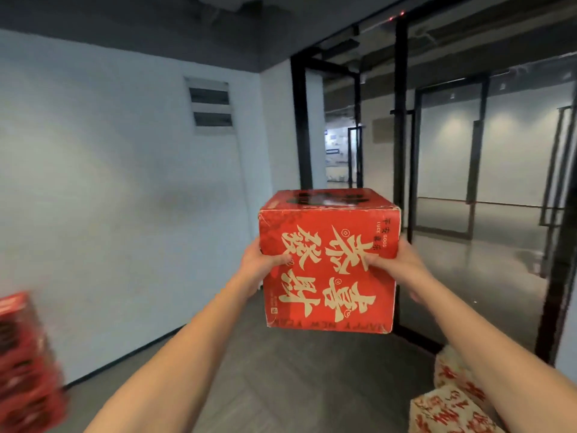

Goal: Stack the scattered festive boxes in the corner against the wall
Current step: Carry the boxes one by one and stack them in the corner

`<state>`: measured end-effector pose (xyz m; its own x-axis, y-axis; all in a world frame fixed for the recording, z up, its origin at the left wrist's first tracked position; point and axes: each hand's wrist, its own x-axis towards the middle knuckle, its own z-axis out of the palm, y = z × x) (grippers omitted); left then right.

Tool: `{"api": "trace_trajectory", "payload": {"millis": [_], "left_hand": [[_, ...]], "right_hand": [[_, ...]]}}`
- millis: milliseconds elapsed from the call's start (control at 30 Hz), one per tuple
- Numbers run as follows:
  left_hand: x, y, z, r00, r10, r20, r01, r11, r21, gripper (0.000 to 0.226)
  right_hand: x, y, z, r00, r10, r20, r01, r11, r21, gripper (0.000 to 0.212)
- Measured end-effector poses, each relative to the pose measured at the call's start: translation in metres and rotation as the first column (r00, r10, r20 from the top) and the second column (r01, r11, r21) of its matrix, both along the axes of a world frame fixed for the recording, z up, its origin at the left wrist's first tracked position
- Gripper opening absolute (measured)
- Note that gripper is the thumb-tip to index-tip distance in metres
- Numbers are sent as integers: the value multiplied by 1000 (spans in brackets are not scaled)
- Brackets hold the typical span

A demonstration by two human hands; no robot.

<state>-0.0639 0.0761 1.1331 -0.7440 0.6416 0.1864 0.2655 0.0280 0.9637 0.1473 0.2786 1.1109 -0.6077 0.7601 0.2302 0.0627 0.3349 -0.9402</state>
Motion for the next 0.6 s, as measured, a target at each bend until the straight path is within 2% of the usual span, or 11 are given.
{"api": "trace_trajectory", "payload": {"millis": [167, 333, 467, 600], "left_hand": [[-118, -129, 1, 974, 225, 32, -226, 973, 49, 44], [-236, -251, 3, 901, 434, 21, -434, 898, 74, 48], [-327, -336, 9, 839, 544, 5, -542, 836, 88, 47], [-408, -401, 13, 782, 623, -20, -619, 779, 100, 49]], "right_hand": [[-170, -82, 16, 973, 230, 24, -231, 971, 57, 65], [-341, -178, 26, 907, 421, 20, -421, 902, 94, 66], [-472, -250, 31, 836, 549, -5, -547, 833, 90, 68], [-583, -307, 33, 785, 620, -12, -616, 782, 95, 59]]}}
